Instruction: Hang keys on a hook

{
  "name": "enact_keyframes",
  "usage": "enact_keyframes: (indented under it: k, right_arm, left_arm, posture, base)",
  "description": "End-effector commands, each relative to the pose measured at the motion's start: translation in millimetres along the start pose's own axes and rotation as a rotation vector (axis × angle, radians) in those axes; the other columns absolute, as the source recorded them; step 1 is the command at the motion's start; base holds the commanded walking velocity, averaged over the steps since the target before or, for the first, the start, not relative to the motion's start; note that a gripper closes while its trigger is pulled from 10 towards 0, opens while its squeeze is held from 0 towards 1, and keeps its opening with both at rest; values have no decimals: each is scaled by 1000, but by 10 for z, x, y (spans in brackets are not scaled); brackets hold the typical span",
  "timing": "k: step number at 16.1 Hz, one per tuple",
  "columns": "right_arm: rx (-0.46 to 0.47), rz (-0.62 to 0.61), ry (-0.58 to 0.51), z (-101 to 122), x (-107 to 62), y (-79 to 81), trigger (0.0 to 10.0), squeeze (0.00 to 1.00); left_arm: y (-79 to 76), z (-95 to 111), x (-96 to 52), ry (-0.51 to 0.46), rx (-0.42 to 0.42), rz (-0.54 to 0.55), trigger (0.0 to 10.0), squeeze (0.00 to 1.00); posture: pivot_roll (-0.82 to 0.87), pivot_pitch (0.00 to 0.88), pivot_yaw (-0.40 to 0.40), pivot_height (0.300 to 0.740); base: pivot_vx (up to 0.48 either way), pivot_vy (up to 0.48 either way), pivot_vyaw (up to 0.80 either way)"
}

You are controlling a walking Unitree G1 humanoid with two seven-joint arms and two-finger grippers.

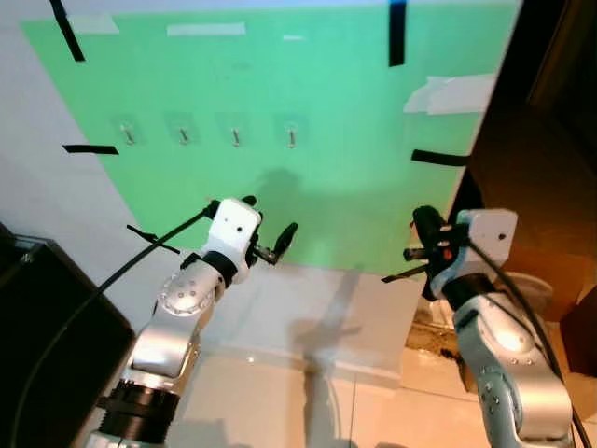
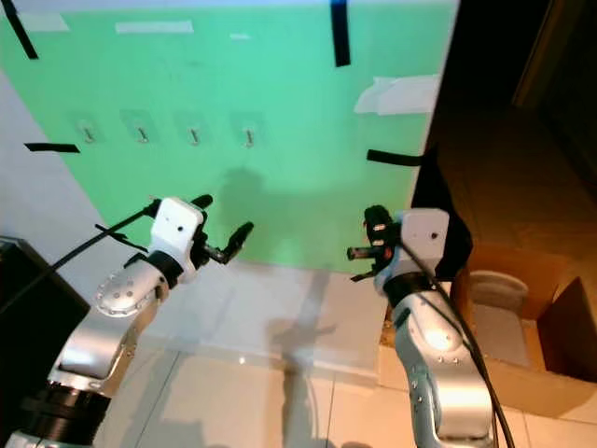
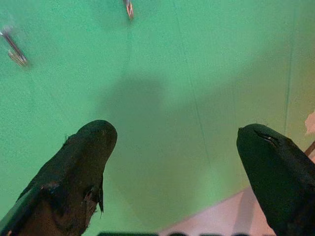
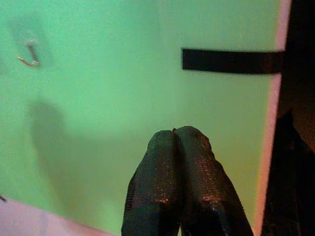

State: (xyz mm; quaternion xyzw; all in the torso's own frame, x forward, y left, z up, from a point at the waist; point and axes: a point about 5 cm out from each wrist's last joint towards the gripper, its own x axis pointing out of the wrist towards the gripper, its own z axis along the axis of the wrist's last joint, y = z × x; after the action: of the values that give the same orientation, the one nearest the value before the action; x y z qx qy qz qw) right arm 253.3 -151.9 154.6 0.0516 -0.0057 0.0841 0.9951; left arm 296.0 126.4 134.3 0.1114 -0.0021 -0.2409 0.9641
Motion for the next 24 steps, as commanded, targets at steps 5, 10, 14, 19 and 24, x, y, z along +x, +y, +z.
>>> enact_keyframes:
  k: [5,10,14,19,24]
  right_arm:
    - [5,-96,68,-98,50,-125,10000,0]
    - [68,-93,51,-52,107,-80,10000,0]
    - [81,-127,50,-61,99,-101,10000,0]
    - [76,-174,39,-46,104,-138,10000,0]
    - [48,-187,35,-31,116,-144,10000,0]
  left_arm:
    - [165,26,-50,8,-13,84,10000,0]
    - [178,50,-51,-1,-17,91,10000,0]
    - [176,91,-28,-12,-1,80,10000,0]
    - [142,81,-5,-4,-10,54,10000,0]
    - [130,69,5,2,-8,43,10000,0]
  posture:
    - [-104,0,69,740]
    - [-107,0,70,740]
    - [-113,0,79,740]
    - [-127,0,94,740]
    - [-133,0,96,740]
  base:
    - [0,159,0]
    - [0,271,0]
    - [0,0,0]
    - [286,0,0]
    - [286,0,0]
